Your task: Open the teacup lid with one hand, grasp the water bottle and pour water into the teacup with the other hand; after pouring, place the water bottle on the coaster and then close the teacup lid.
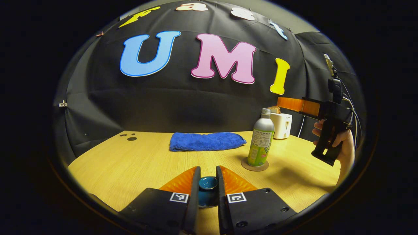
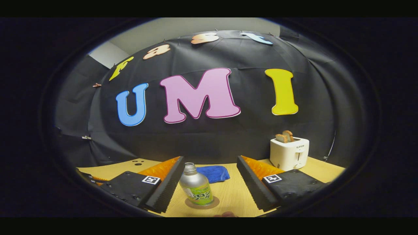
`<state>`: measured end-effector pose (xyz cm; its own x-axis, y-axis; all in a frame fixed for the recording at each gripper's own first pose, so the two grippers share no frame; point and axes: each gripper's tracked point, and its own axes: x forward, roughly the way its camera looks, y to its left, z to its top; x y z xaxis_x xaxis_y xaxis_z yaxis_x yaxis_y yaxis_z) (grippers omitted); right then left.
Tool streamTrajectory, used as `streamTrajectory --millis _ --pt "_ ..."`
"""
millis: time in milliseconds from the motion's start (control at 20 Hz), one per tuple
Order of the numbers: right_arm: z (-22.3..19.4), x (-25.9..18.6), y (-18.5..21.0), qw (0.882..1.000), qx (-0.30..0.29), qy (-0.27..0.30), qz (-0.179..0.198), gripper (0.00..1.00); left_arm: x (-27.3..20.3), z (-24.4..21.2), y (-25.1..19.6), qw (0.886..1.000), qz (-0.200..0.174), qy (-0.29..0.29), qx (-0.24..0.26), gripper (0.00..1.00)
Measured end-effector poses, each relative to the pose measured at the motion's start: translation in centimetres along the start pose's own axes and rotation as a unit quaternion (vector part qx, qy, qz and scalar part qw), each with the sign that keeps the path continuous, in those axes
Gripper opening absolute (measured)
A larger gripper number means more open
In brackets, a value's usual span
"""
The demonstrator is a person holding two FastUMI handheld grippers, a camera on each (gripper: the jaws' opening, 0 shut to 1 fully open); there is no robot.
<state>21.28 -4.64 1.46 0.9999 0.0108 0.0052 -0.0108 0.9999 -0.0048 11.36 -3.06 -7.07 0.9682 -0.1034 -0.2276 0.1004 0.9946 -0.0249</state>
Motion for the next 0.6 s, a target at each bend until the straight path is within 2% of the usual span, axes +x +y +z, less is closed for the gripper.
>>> streamTrajectory --millis 150,200,250,400,450,500,600 --pt "-0.5 0.2 0.0 1.000 -0.026 0.007 -0.011 0.98 0.5 -0.6 0.2 1.000 0.001 0.011 0.002 0.29" --pt "-0.7 0.3 0.3 1.000 -0.025 0.009 -0.007 0.93 0.7 -0.8 0.2 1.000 0.001 0.014 0.002 0.29" --pt "-0.8 0.3 0.5 1.000 -0.021 0.011 -0.003 0.98 0.8 -1.1 0.3 1.000 0.000 0.019 0.002 0.29" --pt "-1.2 0.4 0.5 1.000 -0.019 0.016 -0.001 0.99 1.2 -1.8 0.2 1.000 0.000 0.030 -0.001 0.29" --pt "-1.2 0.4 0.7 1.000 -0.016 0.016 0.002 0.92 1.2 -2.0 0.2 0.999 0.000 0.034 0.000 0.30" --pt "-1.2 0.4 1.0 1.000 -0.011 0.016 0.004 0.99 1.2 -2.0 0.2 0.999 0.000 0.033 0.002 0.30" --pt "-1.3 0.4 1.1 1.000 -0.005 0.017 0.008 0.99 1.2 -1.8 0.2 0.999 0.003 0.031 0.008 0.31"
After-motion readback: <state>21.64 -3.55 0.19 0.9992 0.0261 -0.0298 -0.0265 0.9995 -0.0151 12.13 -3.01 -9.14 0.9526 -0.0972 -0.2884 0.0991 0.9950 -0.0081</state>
